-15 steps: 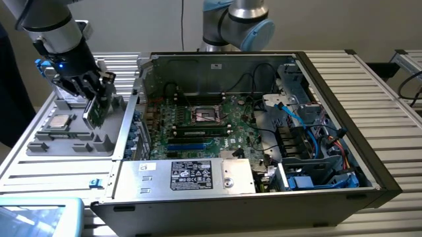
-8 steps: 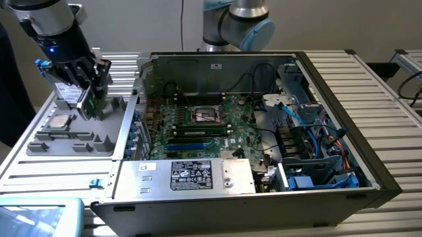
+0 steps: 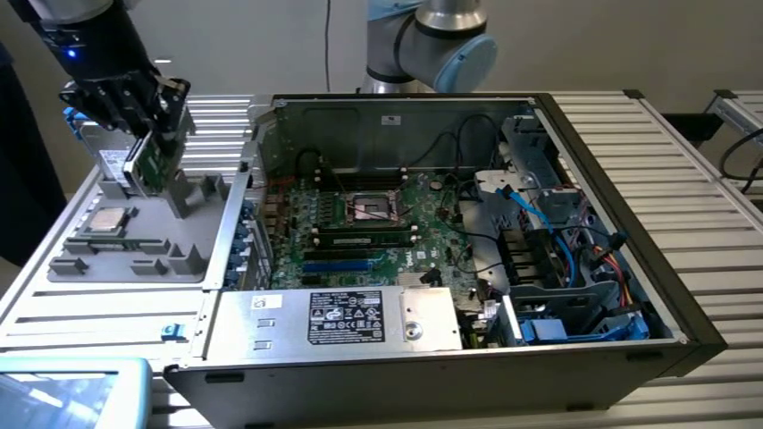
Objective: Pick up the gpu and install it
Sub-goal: 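Pick up the gpu and move the gpu toward the slot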
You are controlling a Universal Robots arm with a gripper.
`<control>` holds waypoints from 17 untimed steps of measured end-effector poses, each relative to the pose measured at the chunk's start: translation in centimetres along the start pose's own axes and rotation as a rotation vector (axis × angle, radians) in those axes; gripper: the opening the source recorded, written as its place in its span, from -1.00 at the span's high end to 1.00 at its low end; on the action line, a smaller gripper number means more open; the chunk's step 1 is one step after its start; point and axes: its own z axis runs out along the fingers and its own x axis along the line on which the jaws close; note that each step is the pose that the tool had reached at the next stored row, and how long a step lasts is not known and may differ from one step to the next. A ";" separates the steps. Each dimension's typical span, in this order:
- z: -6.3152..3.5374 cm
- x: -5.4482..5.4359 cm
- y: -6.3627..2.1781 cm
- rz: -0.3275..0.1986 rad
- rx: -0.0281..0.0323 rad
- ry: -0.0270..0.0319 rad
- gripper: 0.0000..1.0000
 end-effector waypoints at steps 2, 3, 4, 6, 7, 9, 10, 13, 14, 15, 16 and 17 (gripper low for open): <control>-0.89 0.0 0.10 0.000 -0.0001 -0.0001 0.41; -1.34 -0.1 0.15 0.000 0.0000 0.0000 0.41; -1.79 -0.2 0.21 0.000 0.0000 0.0000 0.41; -2.69 -0.7 0.31 0.000 -0.0001 0.0003 0.41; -3.13 -1.0 0.35 0.000 -0.0001 0.0005 0.41; -4.02 -1.5 0.43 0.000 0.0001 0.0015 0.41; -4.51 -1.8 0.47 0.000 0.0002 0.0023 0.41; -5.84 -2.6 0.52 0.001 0.0005 0.0073 0.41; -6.23 -2.8 0.52 0.001 0.0008 0.0097 0.41; -6.53 -3.1 0.53 0.001 0.0010 0.0118 0.41; -6.68 -3.5 0.53 0.002 0.0008 0.0131 0.41; -6.74 -3.8 0.52 0.002 0.0010 0.0143 0.41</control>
